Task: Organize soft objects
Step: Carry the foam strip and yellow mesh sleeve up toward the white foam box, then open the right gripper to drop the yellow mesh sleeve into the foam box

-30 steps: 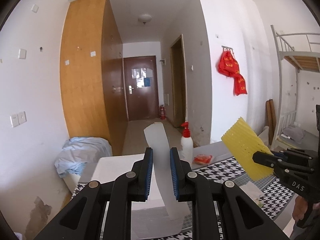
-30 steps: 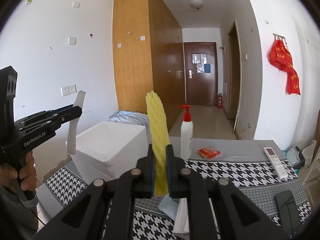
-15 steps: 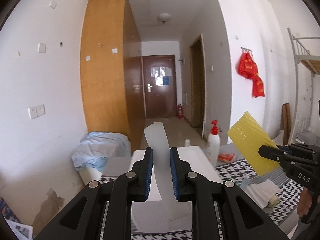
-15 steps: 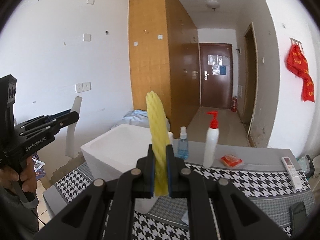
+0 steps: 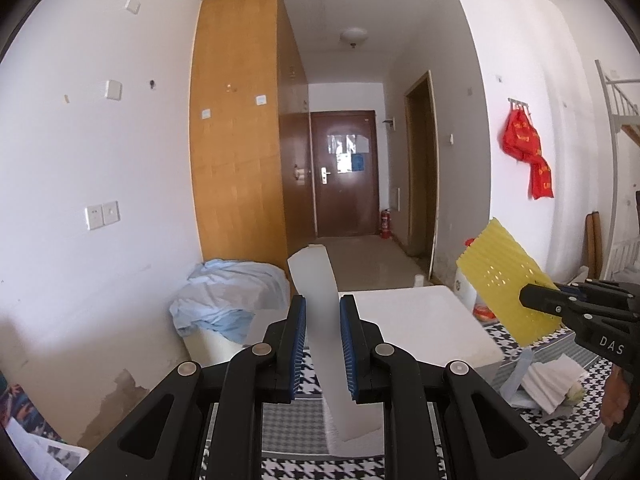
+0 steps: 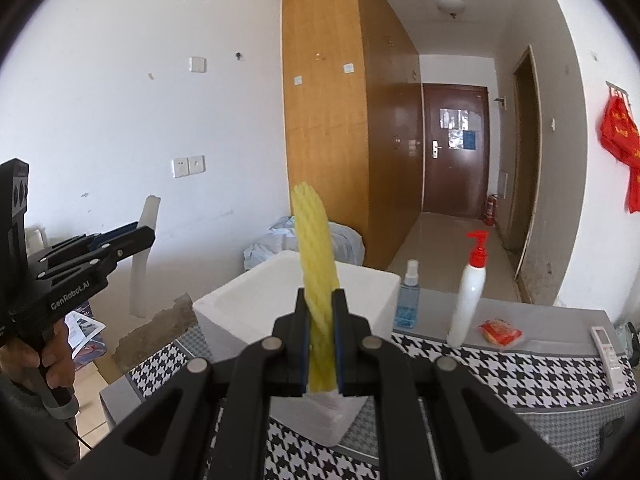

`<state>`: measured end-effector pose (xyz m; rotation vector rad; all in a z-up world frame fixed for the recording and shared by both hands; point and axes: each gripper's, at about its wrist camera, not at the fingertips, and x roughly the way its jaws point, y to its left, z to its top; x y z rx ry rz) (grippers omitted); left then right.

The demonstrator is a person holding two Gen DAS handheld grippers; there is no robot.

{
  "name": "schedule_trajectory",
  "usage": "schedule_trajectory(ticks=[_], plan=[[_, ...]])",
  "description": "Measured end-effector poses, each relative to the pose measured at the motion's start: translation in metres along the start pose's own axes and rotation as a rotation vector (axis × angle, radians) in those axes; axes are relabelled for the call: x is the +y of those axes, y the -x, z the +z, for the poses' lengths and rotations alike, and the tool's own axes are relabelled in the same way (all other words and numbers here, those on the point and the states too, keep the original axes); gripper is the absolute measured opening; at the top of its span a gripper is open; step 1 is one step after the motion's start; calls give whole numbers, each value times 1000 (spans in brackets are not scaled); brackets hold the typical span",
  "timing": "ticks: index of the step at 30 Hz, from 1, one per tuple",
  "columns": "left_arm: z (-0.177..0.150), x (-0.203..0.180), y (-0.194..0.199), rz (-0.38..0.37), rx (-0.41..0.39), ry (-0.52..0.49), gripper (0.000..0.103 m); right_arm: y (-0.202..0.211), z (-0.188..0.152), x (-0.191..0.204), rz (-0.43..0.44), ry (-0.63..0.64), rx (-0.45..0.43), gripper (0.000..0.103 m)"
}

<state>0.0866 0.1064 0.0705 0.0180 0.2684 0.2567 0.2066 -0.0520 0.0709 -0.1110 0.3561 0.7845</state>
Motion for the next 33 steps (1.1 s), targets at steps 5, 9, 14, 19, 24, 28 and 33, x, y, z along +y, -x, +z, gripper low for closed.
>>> schedule_trajectory(ticks=[5, 9, 14, 19, 24, 28, 33], plan=[[-5, 10, 3, 21, 4, 1, 19, -10, 2, 7, 8, 5, 13, 13], [-6, 20, 3, 36, 3, 15, 19, -19, 3, 11, 12, 12, 26, 13], [-12, 30, -1, 56, 14, 35, 19, -32, 4, 13, 7, 23, 47, 13], [-16, 34, -5, 55, 32, 44, 19, -43, 4, 13, 8, 23, 65, 13], [-20, 38, -8, 59, 40, 52, 19, -56, 6, 14, 1, 27, 91, 13], [-25, 45, -11, 66, 48, 72, 19, -64, 7, 15, 1, 25, 106, 13], [-28, 51, -15, 69, 62, 89, 19, -73, 7, 18, 6, 29, 128, 13]])
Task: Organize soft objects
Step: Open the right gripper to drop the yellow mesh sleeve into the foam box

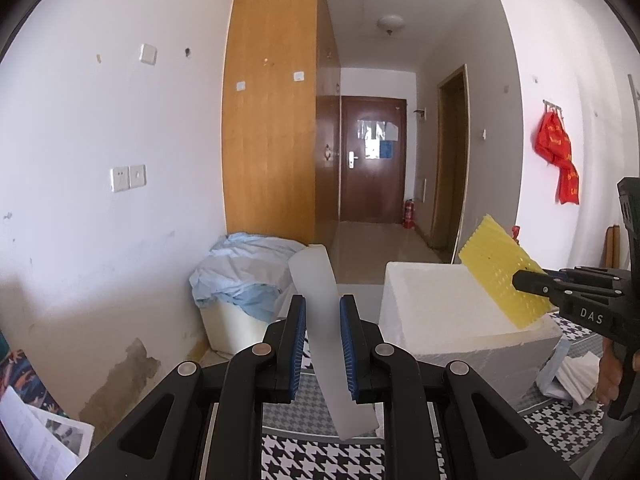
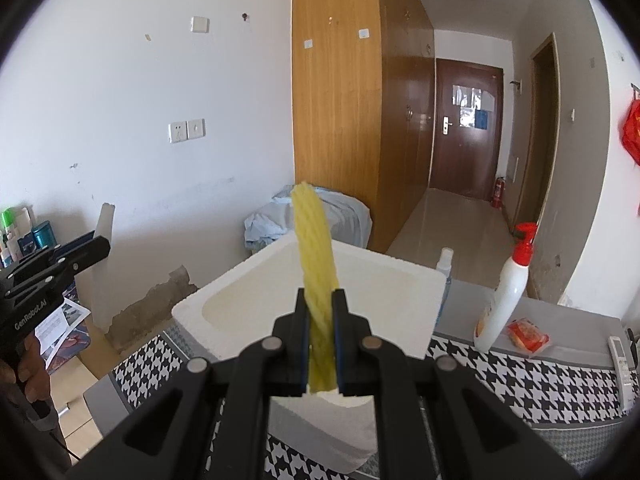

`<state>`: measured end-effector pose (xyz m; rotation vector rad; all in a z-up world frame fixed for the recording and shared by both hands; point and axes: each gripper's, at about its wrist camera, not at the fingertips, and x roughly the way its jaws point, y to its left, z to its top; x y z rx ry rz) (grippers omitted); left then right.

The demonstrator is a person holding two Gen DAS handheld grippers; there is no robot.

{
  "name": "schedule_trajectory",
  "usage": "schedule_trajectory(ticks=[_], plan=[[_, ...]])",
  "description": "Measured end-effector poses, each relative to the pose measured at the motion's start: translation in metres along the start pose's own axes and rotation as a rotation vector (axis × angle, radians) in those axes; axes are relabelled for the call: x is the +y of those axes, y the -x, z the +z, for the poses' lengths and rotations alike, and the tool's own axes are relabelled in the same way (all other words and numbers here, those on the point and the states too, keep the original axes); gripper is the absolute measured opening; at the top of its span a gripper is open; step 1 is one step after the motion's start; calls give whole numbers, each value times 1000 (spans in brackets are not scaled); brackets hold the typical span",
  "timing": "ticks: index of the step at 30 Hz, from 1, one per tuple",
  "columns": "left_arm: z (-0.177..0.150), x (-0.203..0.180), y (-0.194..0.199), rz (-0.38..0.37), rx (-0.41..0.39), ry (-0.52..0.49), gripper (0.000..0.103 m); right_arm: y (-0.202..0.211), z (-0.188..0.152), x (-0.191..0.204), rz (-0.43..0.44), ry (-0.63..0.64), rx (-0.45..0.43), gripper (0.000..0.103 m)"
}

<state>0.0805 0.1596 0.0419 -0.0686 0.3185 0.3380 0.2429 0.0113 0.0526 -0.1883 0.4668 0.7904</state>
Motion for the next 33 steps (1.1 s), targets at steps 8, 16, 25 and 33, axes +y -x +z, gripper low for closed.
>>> schedule_trajectory(ticks=[8, 16, 25, 33], plan=[[-2, 3, -1, -7, 8, 6, 19, -18, -1, 3, -22, 8, 49, 13], [-3, 4, -4, 0, 12, 10, 19, -18, -3, -2, -34, -11, 30, 76], [-2, 4, -3, 6, 10, 11, 19, -4, -5, 1, 0, 4, -4, 86], [1, 2, -3, -2, 0, 0, 19, 7, -5, 0, 1, 11, -25, 92]])
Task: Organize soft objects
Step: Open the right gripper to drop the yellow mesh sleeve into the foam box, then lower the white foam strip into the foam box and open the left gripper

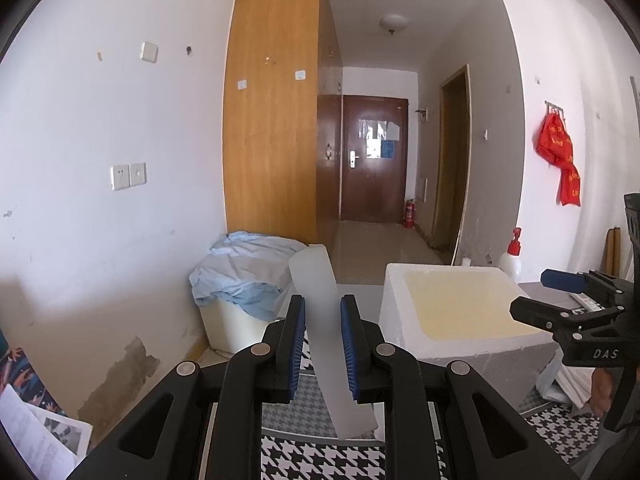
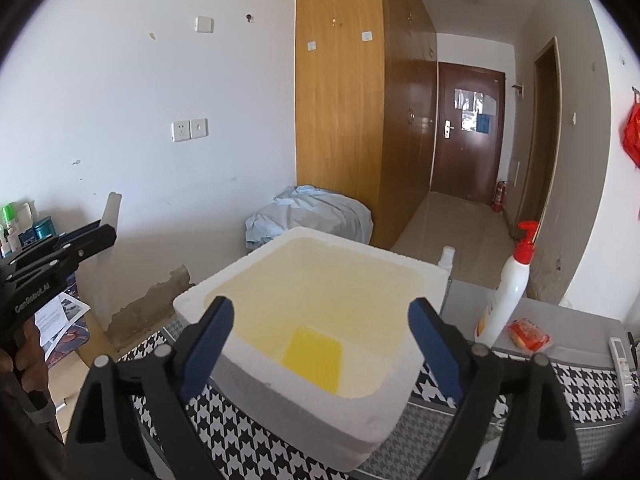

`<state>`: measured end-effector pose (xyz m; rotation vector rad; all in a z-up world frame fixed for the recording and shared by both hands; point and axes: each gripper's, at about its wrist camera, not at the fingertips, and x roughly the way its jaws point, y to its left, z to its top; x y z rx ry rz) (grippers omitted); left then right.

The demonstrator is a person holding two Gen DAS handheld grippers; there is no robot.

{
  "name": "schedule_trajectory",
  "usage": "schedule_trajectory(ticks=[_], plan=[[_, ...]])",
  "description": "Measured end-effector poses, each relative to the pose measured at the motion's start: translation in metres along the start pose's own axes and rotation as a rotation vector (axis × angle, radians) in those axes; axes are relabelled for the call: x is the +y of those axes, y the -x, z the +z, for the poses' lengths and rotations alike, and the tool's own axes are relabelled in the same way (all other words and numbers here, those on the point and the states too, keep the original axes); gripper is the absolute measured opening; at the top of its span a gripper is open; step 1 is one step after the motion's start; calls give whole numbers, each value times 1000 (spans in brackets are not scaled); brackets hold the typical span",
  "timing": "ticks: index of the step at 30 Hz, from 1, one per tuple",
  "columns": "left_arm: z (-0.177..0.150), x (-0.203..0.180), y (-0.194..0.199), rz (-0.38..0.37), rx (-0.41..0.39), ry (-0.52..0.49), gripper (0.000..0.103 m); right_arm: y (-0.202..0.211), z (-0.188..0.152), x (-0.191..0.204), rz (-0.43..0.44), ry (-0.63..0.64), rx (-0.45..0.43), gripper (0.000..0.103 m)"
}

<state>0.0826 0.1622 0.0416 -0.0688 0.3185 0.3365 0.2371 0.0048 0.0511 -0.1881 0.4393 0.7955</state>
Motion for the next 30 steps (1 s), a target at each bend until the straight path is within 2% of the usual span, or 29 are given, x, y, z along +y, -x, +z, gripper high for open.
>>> schedule_trajectory(ticks=[17, 20, 30], plan=[[26, -21, 3, -41, -65, -42, 19, 23, -13, -12, -17, -25, -30, 97], [29, -26, 3, -54, -74, -51, 19, 29, -16, -14, -48, -22, -42, 100], [35, -41, 1, -76, -81, -72, 19, 42, -23, -15, -158, -10, -50, 101]])
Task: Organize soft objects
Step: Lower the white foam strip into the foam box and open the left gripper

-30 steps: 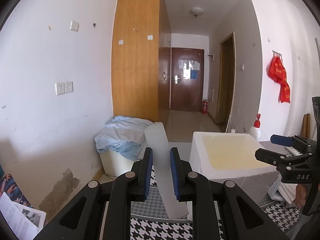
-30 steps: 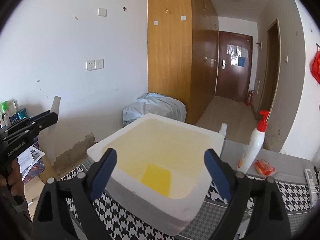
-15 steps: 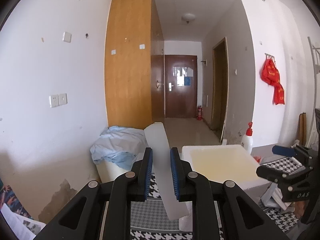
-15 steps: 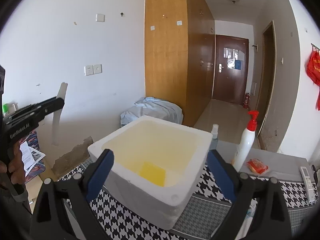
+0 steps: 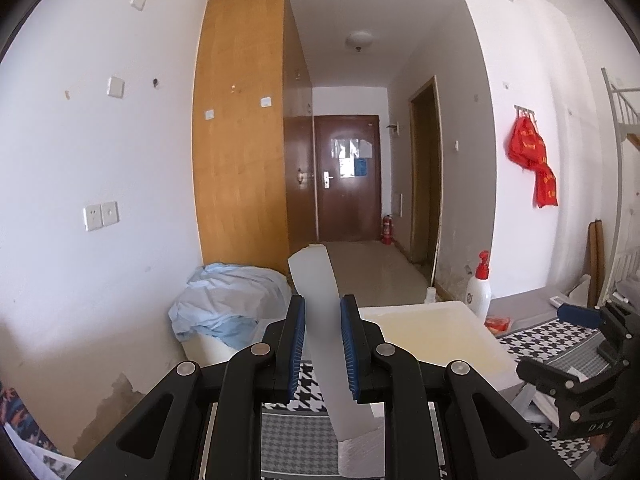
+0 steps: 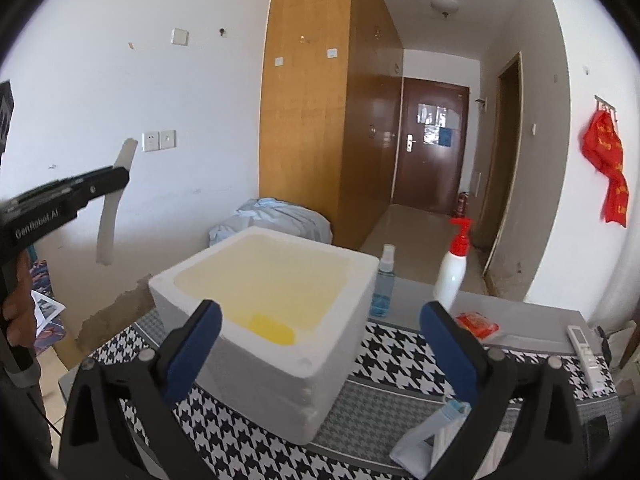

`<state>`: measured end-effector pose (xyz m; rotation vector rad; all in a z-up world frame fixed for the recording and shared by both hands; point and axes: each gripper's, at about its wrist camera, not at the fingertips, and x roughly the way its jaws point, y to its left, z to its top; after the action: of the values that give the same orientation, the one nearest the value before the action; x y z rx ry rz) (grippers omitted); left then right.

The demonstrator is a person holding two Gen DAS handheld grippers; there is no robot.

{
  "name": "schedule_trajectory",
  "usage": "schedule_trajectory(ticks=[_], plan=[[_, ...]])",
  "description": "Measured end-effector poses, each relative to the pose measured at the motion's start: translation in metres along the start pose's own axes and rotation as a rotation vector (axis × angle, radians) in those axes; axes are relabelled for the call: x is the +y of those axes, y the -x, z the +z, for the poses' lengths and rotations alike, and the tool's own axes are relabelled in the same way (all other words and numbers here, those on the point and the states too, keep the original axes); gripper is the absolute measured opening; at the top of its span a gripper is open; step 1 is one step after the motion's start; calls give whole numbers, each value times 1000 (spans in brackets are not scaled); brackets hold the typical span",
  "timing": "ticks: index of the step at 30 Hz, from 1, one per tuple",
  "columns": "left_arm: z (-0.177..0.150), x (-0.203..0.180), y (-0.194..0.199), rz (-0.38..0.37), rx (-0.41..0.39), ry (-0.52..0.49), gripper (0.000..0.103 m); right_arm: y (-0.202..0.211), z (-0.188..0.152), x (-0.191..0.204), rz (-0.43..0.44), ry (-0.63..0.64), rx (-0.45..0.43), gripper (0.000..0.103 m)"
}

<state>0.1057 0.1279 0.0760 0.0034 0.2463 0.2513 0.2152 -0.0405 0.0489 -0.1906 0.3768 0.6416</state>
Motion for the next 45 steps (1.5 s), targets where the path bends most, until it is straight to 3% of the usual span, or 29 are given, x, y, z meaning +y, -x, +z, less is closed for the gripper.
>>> schedule_trajectory(ticks=[13, 45], plan=[[10, -24, -9, -65, -1, -21, 19, 16, -9, -11, -17, -8, 3, 101], [6, -75, -64, -185, 138, -69, 20, 40, -37, -56, -107, -106, 7, 101]])
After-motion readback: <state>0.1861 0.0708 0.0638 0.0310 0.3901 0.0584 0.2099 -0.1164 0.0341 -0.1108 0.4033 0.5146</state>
